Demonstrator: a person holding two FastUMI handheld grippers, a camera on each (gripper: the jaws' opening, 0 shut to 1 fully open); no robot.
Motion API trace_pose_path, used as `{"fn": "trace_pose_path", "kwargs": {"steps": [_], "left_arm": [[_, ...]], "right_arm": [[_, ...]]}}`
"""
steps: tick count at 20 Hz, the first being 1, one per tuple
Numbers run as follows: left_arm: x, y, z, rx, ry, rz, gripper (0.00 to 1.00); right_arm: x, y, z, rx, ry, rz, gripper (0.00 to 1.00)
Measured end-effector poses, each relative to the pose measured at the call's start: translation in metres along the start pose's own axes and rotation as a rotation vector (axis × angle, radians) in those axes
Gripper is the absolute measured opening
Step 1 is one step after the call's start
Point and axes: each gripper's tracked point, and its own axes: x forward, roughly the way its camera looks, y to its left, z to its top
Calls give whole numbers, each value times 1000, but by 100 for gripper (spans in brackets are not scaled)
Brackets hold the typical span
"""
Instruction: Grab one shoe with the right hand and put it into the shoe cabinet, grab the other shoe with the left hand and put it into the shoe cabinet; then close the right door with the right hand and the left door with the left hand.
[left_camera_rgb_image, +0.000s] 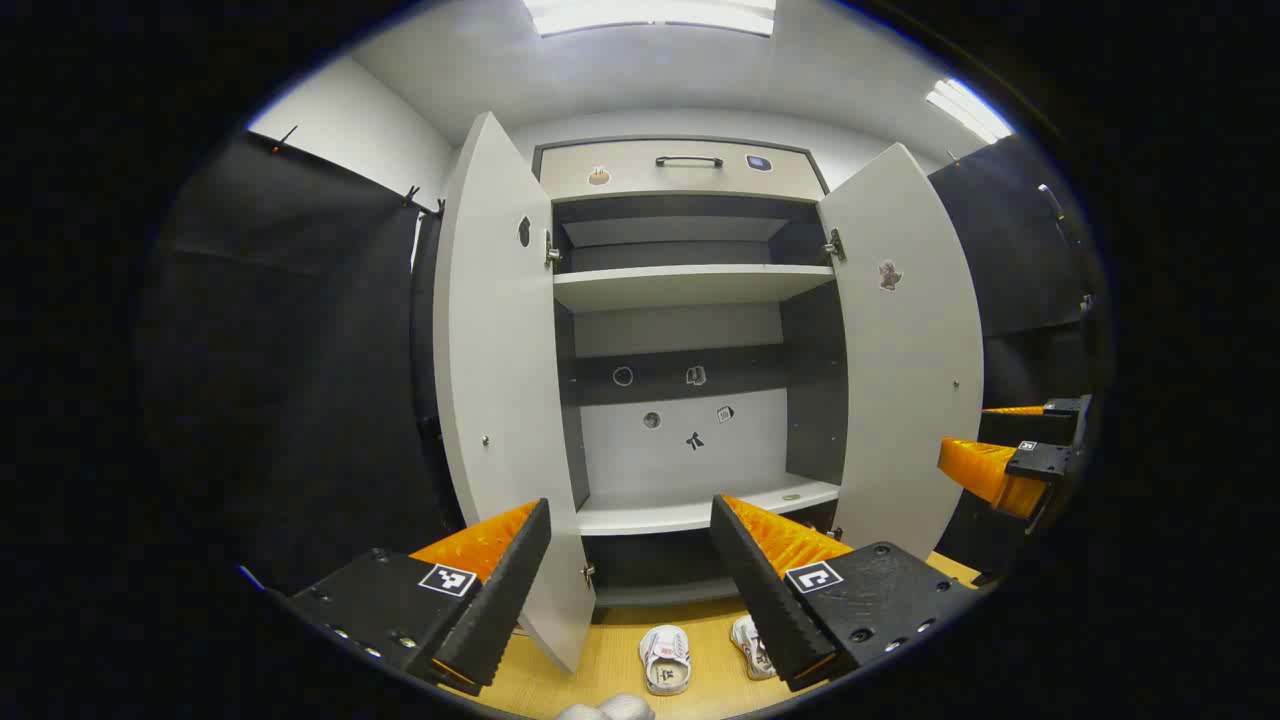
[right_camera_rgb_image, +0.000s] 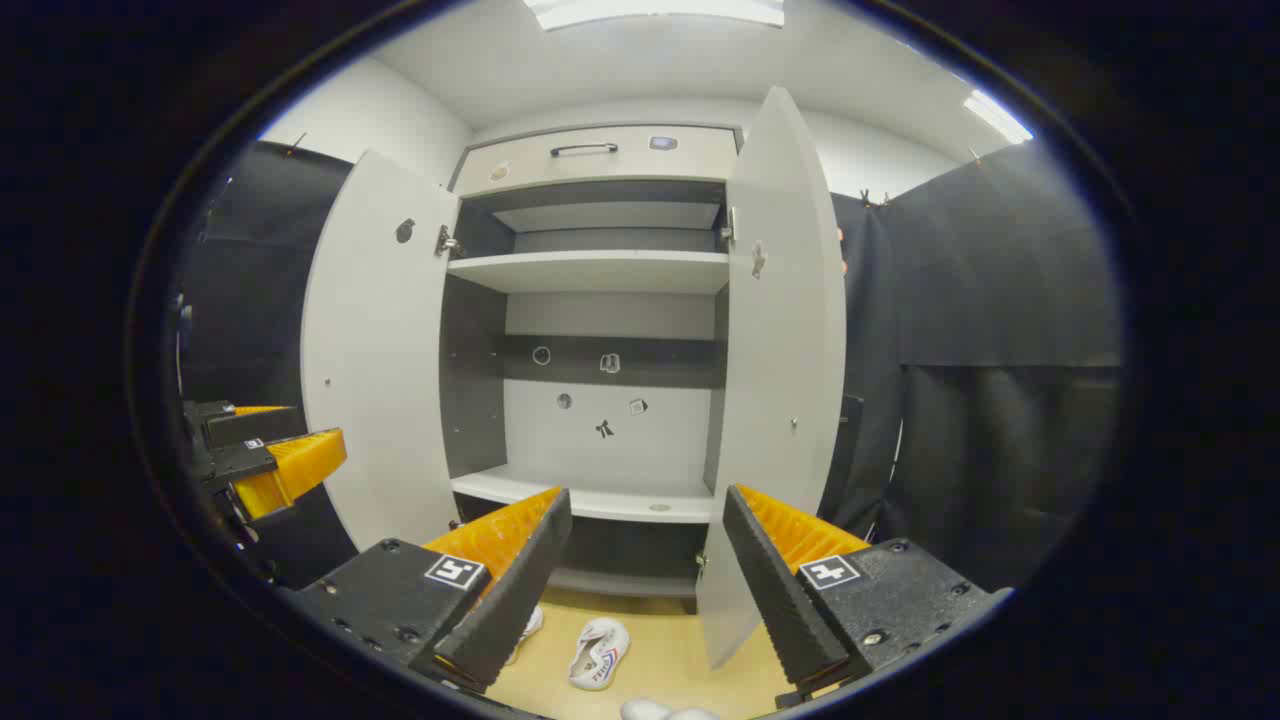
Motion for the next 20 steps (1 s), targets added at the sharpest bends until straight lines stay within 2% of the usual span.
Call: {"fn": "trace_pose_path", "kwargs": {"steps": [7, 11, 13, 16, 20], "left_arm": [[-1, 0, 1, 2, -1, 4, 96], [-1, 2, -2, 3, 5, 11, 96], [-1, 1, -3, 1, 7, 14, 96], [-4, 2, -4, 5, 19, 15, 96], [-6, 5, -7, 22, 39, 19, 96]], "right_arm": [[-1, 3, -3, -10, 8, -1, 99], [3, 6, -24, -34, 39, -7, 99], [5, 14, -70, -65, 129, -1, 99], [4, 32, -172, -108, 348, 46, 99], [-2, 55, -300, -66, 594, 65, 99]]}}
